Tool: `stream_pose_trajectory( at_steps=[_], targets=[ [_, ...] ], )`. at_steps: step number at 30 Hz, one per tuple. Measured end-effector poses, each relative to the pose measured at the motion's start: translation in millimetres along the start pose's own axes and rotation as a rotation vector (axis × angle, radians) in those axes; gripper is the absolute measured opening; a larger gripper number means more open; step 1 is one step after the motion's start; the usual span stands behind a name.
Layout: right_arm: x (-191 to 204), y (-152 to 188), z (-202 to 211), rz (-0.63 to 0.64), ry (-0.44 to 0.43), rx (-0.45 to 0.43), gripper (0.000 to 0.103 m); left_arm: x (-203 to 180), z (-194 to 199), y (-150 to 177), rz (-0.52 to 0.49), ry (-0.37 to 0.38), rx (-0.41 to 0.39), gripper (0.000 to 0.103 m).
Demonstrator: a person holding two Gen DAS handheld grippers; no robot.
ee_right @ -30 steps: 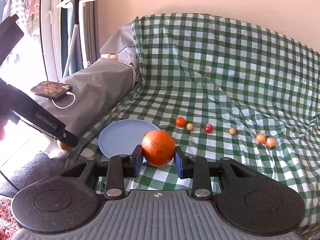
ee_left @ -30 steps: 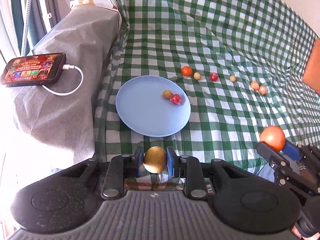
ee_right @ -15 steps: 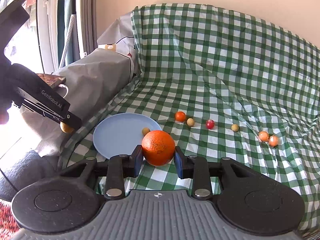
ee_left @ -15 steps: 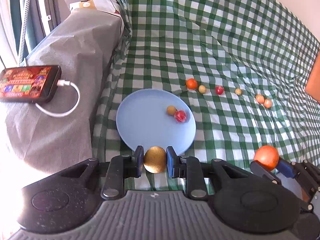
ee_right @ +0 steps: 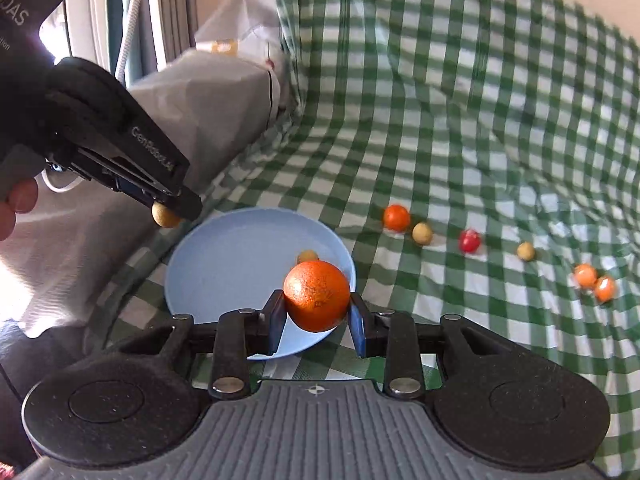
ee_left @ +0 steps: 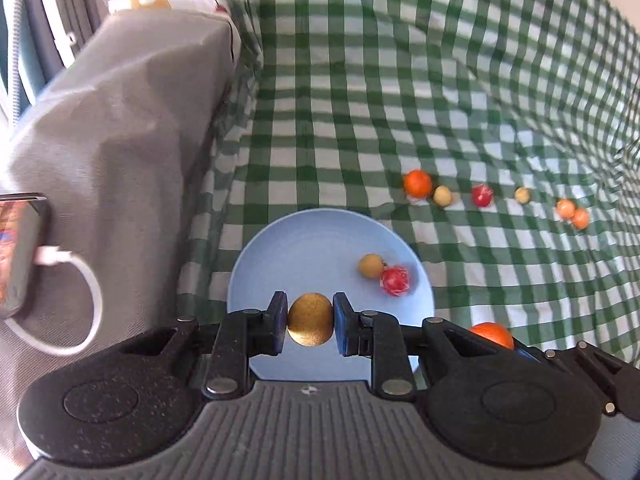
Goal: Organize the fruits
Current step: 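Carry the mandarin and tan fruit to the blue plate and release both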
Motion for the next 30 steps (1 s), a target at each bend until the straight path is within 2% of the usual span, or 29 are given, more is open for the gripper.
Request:
stream_pose_trajectory(
  at_steps=[8,13,14,15,16,17,18,19,20,24,30],
  targets=[
    [-1.5,3.5,-56.4,-0.008,-0.006,0.078,0.035,-3.1,-53.9,-0.2,-0.051,-0.048,0.078,0.026],
    [4.7,5.7,-78.7,0.014,-0.021,0.113,0.035,-2.3,-70.5,-1.8,-0.075,-0.084,0.086,0.028],
    [5.6,4.8,-81.3,0.016,-0.028,0.114,0.035,-2.6,-69.7,-3.6,-0.075,-0.081,0.081,0.044],
    [6.8,3.4,-83.0,0.017,-0.04,0.114,0.036,-3.2,-68.0,-5.7,-0.073,-0.077,0.078,0.079],
    [7.7,1.5,-83.8,0.018,-0.051,0.115,0.038,-3.5,-64.2,-8.2,-0.067,-0.079,0.066,0.095],
    [7.5,-1.9,-82.6,0.021,-0.049,0.107,0.049,-3.5,-57.3,-10.4,-0.062,-0.084,0.038,0.102],
    [6.8,-4.7,-78.9,0.03,-0.032,0.097,0.058,-4.1,-48.7,-11.7,-0.063,-0.082,0.007,0.103],
    [5.5,-7.1,-73.5,0.043,-0.014,0.087,0.074,-5.5,-42.0,-11.7,-0.073,-0.074,-0.001,0.103],
    [3.8,-9.2,-66.1,0.055,0.0,0.073,0.083,-6.1,-36.3,-9.9,-0.08,-0.072,0.008,0.103],
    [1.6,-3.2,-28.2,0.067,0.016,0.061,0.092,-1.5,-13.6,11.8,-0.037,-0.093,0.061,0.103],
    [10.4,18.6,32.6,-0.006,-0.002,0.061,0.096,-3.2,28.0,54.0,-0.032,-0.14,0.094,0.103]
  ],
)
Point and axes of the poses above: each gripper's, at about its wrist camera, not at the fingertips, and z roughly against the way its jaws point, x to its left, y to its underside, the point moved 7 cm from there along -z, roughly the way its jaws point, and after that the axes turned 1 degree about z, right-handed, at the moved point
